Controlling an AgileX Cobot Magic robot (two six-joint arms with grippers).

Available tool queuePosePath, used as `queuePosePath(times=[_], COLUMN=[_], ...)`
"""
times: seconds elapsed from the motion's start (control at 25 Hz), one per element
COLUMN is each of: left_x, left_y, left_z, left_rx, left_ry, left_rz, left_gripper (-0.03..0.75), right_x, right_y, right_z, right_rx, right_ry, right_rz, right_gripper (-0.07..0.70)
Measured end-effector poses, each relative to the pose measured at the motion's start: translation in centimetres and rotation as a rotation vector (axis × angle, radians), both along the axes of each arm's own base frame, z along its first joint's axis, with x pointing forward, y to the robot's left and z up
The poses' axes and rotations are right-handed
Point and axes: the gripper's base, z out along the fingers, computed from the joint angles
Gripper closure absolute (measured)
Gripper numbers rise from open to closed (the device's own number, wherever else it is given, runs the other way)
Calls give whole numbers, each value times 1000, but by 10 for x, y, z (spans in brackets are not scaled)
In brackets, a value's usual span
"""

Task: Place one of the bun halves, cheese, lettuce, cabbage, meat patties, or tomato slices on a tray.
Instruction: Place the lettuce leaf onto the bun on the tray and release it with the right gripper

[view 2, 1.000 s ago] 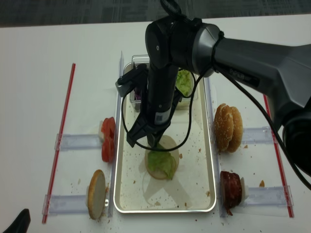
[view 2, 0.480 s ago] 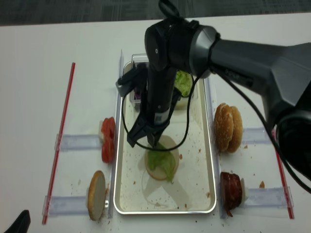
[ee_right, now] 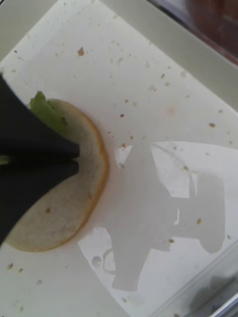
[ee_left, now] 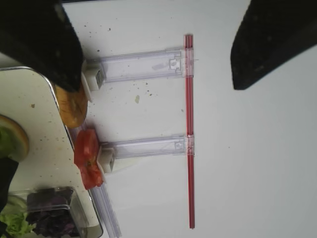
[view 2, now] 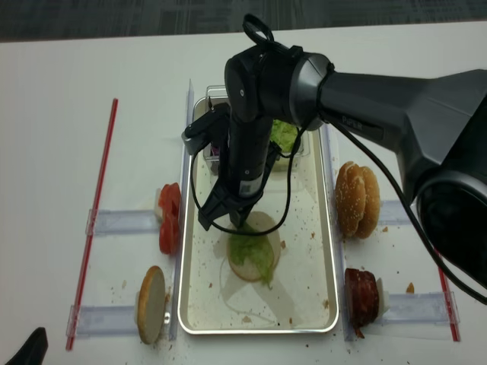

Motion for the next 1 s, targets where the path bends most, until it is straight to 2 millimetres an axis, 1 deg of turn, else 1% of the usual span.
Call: queuePosePath(times=[0.16,0.24,0.28,0.36,0.52,0.76,0.88,1.0], left_x=[0,0,0,0,0,0,0,0], left_y=[0,0,0,0,0,0,0,0], left_z=[0,0,0,0,0,0,0,0], left_rx=[0,0,0,0,0,0,0,0], left_ry=[0,0,0,0,0,0,0,0], left_rz=[0,0,0,0,0,0,0,0], left_gripper=[152,152,152,152,152,152,152,152], right_x=[1,2,2,2,3,4,4,4], right_y=[-2,-3,-3,-3,-3,-2,-2,-2], right_z=[-1,-2,-2,-1,-1,-1,-1,-1], right_rx=[-24,-31,-33,-33,-32,-26,-26,-27], right_ry=[-16,-20,-21,-24,-28,-40,-40,-41], right_rz=[6,10,9,10,9,7,7,8], right_gripper=[584,568,547,486,331,80,8,-13])
